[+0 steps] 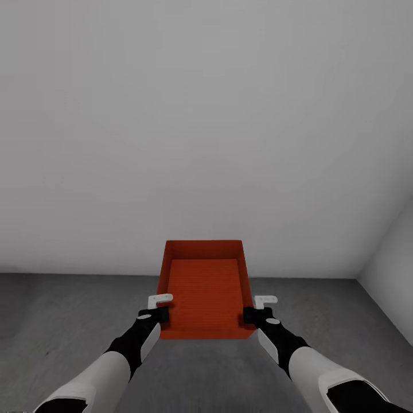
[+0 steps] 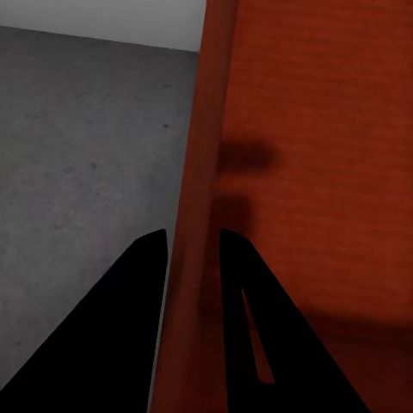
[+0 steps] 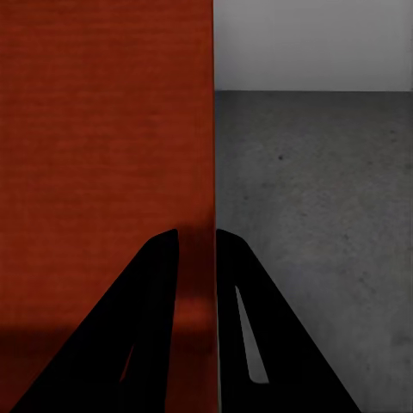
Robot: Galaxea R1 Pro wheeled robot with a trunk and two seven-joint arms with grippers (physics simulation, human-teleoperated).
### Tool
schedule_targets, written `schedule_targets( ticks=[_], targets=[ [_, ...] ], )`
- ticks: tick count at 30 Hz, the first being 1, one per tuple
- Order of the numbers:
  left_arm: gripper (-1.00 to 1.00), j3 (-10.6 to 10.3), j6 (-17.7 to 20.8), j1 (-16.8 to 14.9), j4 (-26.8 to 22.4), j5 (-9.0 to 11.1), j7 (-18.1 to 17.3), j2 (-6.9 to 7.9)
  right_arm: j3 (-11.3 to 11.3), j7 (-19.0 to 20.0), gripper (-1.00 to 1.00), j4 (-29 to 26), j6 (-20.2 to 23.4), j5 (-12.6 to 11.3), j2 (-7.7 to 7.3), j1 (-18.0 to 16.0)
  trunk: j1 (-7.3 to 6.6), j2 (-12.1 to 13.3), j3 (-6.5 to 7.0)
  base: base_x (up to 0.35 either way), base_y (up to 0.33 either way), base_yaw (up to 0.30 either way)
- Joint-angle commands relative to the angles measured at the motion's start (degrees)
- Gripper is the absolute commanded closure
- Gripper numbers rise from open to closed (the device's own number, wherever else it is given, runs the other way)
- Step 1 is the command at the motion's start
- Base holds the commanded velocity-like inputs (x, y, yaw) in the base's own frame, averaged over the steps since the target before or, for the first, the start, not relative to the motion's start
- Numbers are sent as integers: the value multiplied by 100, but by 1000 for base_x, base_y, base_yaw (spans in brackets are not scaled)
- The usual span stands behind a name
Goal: Move the two storage containers from the living room to the garage. In the garage, place one container on the floor and stack the other container on top of it (either order is fine).
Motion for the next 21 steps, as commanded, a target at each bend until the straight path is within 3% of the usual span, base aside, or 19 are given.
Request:
schedule_targets(
  ticks=[1, 21],
  targets=[
    [100, 111, -53, -6, -35, -101, 230, 201, -96, -47, 100, 15, -21, -60, -39, -3, 3, -13, -21, 0, 0, 0],
    [100, 111, -53, -6, -35, -100, 230, 201, -96, -47, 100, 15, -21, -60, -41, -3, 3, -13, -205, 0, 0, 0]
  ],
)
